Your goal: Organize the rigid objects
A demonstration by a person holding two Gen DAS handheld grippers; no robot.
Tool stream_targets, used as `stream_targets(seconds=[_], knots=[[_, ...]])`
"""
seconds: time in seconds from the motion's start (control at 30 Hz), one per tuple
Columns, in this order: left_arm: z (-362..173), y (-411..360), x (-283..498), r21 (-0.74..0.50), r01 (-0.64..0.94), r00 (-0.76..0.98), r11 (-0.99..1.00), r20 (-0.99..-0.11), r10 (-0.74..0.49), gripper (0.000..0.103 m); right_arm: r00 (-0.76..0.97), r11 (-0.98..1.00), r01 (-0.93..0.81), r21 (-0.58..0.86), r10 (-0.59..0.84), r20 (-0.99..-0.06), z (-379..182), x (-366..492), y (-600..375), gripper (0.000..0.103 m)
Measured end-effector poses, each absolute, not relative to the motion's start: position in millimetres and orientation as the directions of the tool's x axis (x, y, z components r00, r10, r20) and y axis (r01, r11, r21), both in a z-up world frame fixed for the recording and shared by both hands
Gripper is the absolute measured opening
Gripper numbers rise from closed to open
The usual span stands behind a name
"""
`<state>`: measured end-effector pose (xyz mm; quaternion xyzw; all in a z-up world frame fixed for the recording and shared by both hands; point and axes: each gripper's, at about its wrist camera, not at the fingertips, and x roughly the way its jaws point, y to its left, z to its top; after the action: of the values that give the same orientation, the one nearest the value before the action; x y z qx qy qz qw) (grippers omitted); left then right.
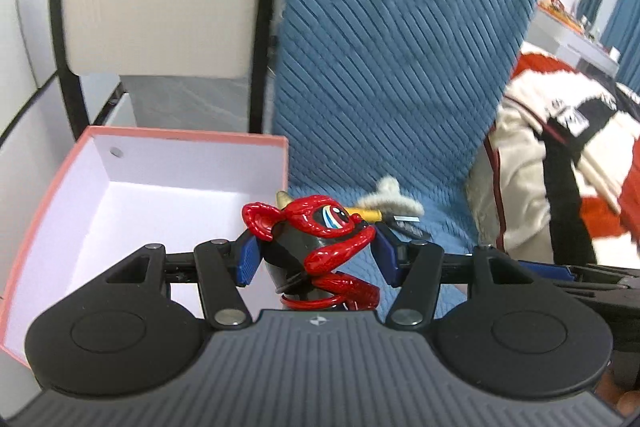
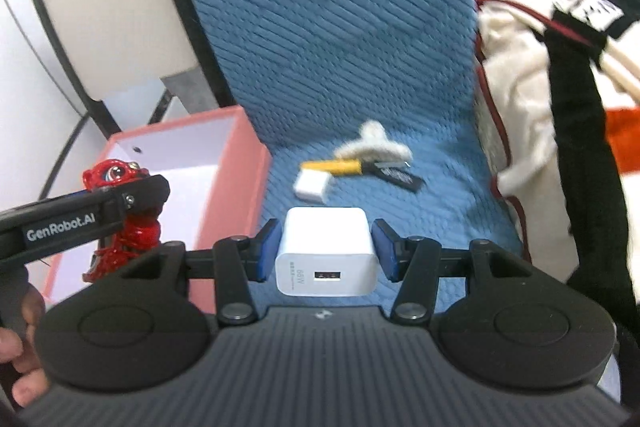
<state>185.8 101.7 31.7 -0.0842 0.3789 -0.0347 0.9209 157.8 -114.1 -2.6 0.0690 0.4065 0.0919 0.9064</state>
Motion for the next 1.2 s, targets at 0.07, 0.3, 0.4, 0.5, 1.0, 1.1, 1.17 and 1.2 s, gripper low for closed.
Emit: stream_targets(seconds=[0.07,0.3,0.4,0.5,1.0,1.1,1.17,1.2], knots=[[42.3,113.8,188.6,-0.19,-0.016,0.716,0.982,-0.688,-0.121,0.063,0.659,0.97,-0.132,0.203,0.239,-0.713,6.9,159.2,-104.8,0.053],[76.3,168.5,194.2,-0.189,-0.089,0.745,0.978,-0.664,-0.061,0.063,0.68,0.949,-0.239,0.208,0.316,-0.661,42.2,176.8,-49.7,0.048],[84.5,195.1,194.0,-0.18,-0.124,0.753,0.976,-0.657,-0.025,0.063,0.676,0.931,-0.288,0.226,0.365,-0.64,52.4,185.3,-22.1,0.034],[82.1,221.3,194.2,-0.161,-0.163,0.749,0.973,-0.662,0.016,0.063,0.679,0.921,-0.324,0.217,0.386,-0.624,55.9,191.4,2.1,0.035],[-26.9,298.0,201.7,-0.154,-0.271,0.595,0.95,-0.803,0.039,0.063,0.495,0.918,-0.343,0.199,0.356,-0.792,-52.6,210.5,60.7,0.035],[-47.1,299.1,202.5,-0.154,-0.264,0.565,0.952,-0.825,0.023,0.063,0.464,0.922,-0.33,0.2,0.343,-0.816,-72.2,211.4,61.2,0.035],[-57.4,295.6,206.1,-0.156,-0.26,0.547,0.953,-0.837,0.012,0.063,0.452,0.924,-0.327,0.198,0.337,-0.826,-77.8,211.0,62.3,0.035],[-61.9,291.0,208.5,-0.158,-0.256,0.541,0.954,-0.841,0.006,0.063,0.449,0.925,-0.326,0.196,0.334,-0.829,-80.1,211.7,61.2,0.035]])
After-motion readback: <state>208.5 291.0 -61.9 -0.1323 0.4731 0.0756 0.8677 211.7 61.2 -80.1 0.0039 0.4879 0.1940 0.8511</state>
